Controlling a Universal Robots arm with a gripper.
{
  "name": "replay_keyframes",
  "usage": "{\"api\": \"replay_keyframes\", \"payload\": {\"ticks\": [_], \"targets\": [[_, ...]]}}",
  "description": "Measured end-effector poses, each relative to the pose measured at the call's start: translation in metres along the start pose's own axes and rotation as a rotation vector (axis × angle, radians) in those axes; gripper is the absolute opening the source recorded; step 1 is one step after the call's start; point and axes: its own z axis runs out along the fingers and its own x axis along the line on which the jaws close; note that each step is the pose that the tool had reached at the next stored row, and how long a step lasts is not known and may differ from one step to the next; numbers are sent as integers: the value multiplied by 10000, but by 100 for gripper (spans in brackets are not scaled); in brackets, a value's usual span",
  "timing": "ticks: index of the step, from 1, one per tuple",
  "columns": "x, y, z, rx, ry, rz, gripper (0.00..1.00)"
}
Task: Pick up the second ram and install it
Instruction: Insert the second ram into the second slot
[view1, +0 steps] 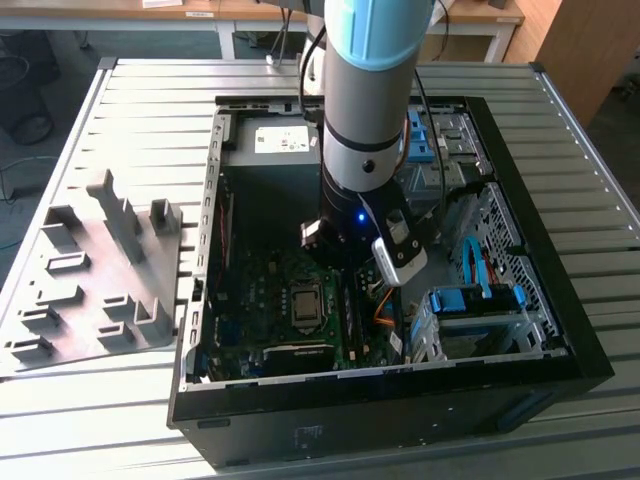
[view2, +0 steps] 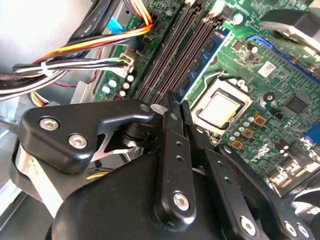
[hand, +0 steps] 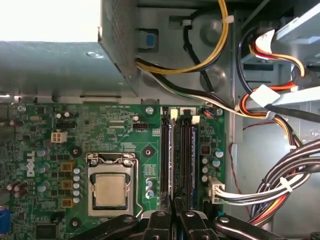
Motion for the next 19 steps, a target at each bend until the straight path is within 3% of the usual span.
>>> {"api": "replay_keyframes", "payload": {"ticks": [13, 19], "targets": [[-22, -3, 81, 48, -1, 133, 14], [-22, -3, 90, 246, -5, 127, 14]]}}
